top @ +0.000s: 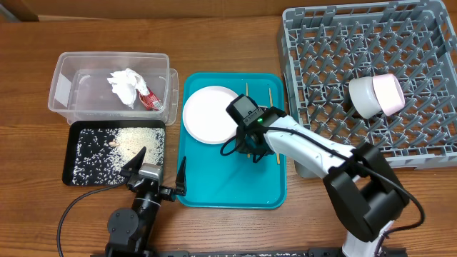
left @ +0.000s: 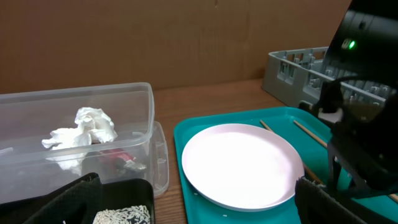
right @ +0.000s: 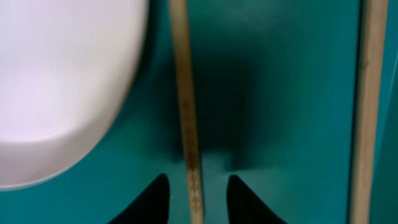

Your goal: Sort waste into correct bins and load items into the dishwasher

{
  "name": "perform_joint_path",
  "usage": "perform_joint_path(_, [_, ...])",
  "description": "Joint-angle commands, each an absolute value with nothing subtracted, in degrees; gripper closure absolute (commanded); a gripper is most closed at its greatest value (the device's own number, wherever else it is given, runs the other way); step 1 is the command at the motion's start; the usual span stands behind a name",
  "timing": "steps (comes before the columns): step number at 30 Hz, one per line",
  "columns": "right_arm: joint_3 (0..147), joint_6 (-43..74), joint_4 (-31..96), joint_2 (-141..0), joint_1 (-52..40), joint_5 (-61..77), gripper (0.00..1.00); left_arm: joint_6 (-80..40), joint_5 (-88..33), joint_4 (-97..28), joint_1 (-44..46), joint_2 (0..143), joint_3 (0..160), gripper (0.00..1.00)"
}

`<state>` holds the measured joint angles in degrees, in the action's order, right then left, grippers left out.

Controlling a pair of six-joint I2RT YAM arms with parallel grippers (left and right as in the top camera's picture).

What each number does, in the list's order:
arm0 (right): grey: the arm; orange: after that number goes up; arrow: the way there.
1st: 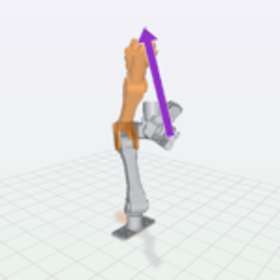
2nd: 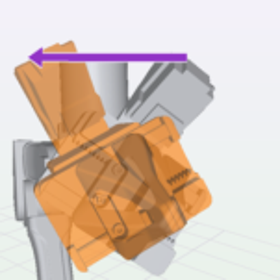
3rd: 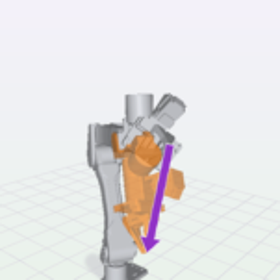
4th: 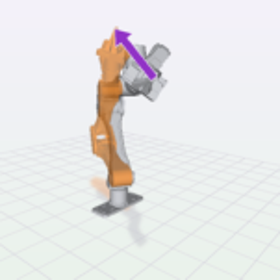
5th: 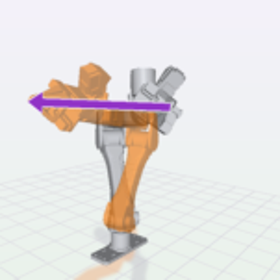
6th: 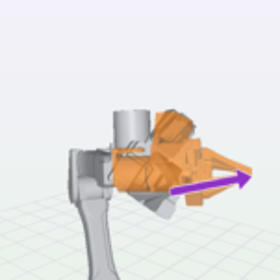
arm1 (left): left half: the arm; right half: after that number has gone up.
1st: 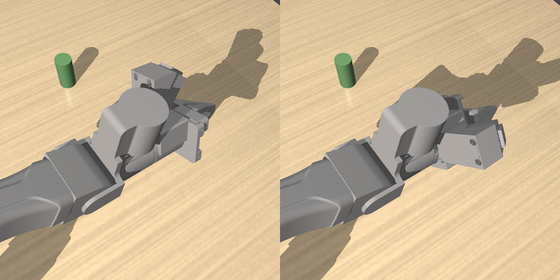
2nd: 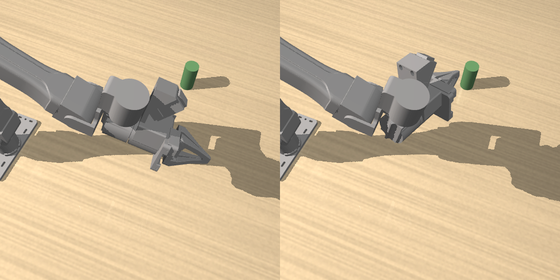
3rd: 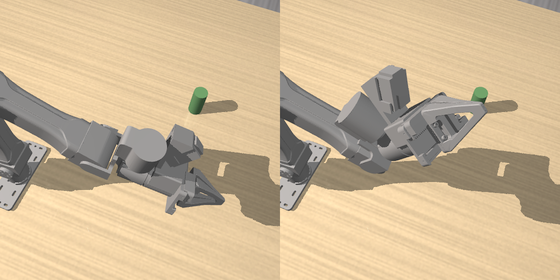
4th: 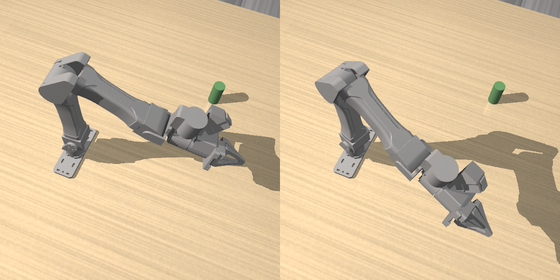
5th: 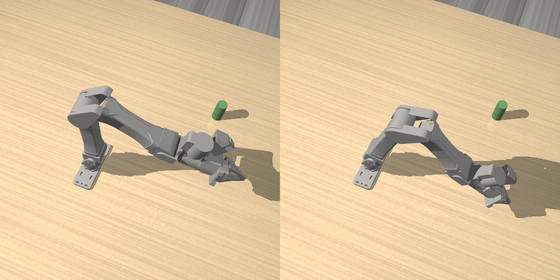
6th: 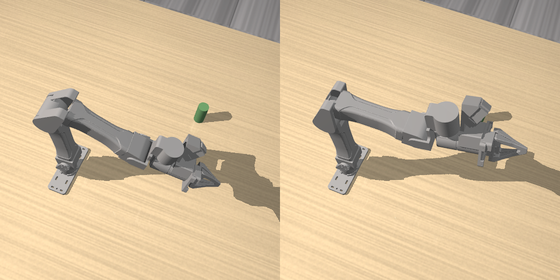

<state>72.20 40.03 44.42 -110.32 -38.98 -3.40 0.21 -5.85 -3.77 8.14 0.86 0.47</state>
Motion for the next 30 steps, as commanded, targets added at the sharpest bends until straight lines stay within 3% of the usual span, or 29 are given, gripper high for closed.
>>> perform_joint_path(1, [72.1,42.1,44.3,-111.3,-38.8,-4.9,0.76,0.9,-6.7,-3.8,7.8,0.3,0.3,0.0])
perform_joint_path(5, [72.1,42.0,44.8,-111.3,-38.8,-5.1,0.85,0.9,-6.6,-3.8,7.8,0.3,0.3,0.0])
perform_joint_path(7, [72.1,42.0,44.9,-111.3,-38.8,-5.1,0.84,0.9,-6.7,-3.8,7.8,0.3,0.3,0.0])
perform_joint_path(9, [72.1,42.0,44.4,-111.3,-38.8,-5.1,0.65,0.9,-6.6,-3.8,7.8,0.3,0.3,0.0])
perform_joint_path(10, [72.1,42.0,44.3,-111.4,-38.8,-5.1,0.64,0.9,-6.7,-3.8,7.8,0.3,0.3,0.0])
perform_joint_path(13, [72.1,42.0,44.3,-111.6,-38.8,-5.1,0.81,0.9,-6.6,-3.8,7.8,0.3,0.3,0.0])
perform_joint_path(18, [72.1,43.5,45.7,-112.0,-38.8,-5.1,0.95,0.9,-6.7,-3.8,7.8,0.3,0.3,0.0])
perform_joint_path(25, [75.9,41.6,49.0,-107.5,-36.2,-7.7,0.96,0.9,-6.7,-3.8,7.8,0.3,0.3,0.0])
perform_joint_path(30, [84.6,27.5,52.3,-98.9,-32.4,-8.2,0.96,0.9,-6.7,-3.8,7.8,0.3,0.3,0.0])
